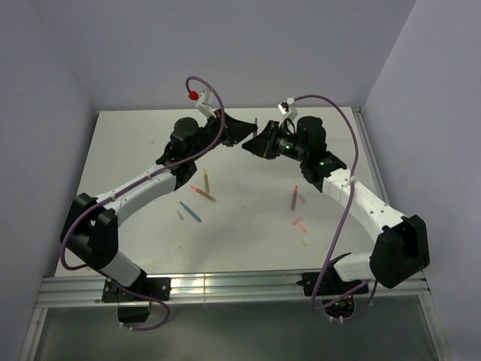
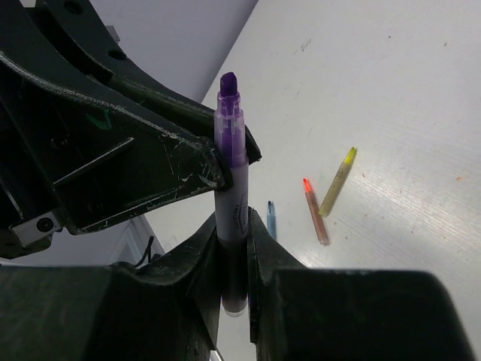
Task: Insert the pens into the pen caps
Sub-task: Insert the pen cap onto the pen.
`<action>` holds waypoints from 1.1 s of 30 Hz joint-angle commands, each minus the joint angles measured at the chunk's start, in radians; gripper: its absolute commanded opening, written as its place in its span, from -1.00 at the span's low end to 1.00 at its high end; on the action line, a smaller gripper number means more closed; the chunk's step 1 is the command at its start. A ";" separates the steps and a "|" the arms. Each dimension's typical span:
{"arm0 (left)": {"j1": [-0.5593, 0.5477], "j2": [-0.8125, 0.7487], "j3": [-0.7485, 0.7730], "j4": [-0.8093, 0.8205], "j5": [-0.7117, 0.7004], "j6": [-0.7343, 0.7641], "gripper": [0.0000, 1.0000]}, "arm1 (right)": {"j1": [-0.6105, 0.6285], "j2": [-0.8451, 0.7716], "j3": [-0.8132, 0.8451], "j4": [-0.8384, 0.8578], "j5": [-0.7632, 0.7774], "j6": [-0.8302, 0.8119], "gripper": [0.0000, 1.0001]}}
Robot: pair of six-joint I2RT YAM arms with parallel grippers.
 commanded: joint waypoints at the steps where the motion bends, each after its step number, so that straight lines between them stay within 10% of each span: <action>1: -0.018 -0.001 0.007 0.036 0.009 0.021 -0.99 | 0.009 -0.009 0.062 -0.003 0.014 -0.030 -1.00; 8: -0.018 -0.032 0.004 -0.010 -0.041 0.069 0.00 | 0.008 -0.046 0.076 -0.062 0.066 -0.070 -1.00; 10: -0.018 -0.055 0.007 -0.033 -0.087 0.093 0.43 | 0.006 -0.066 0.083 -0.089 0.085 -0.079 -1.00; 11: -0.019 -0.064 0.010 -0.051 -0.107 0.096 0.99 | 0.006 -0.071 0.086 -0.098 0.095 -0.088 -1.00; 19: -0.018 -0.215 -0.013 -0.189 -0.414 0.176 0.99 | -0.027 -0.135 0.125 -0.275 0.283 -0.136 -1.00; 33: -0.123 -0.069 0.041 -0.403 -0.493 0.211 0.99 | -0.273 -0.290 0.091 -0.378 0.333 -0.137 -1.00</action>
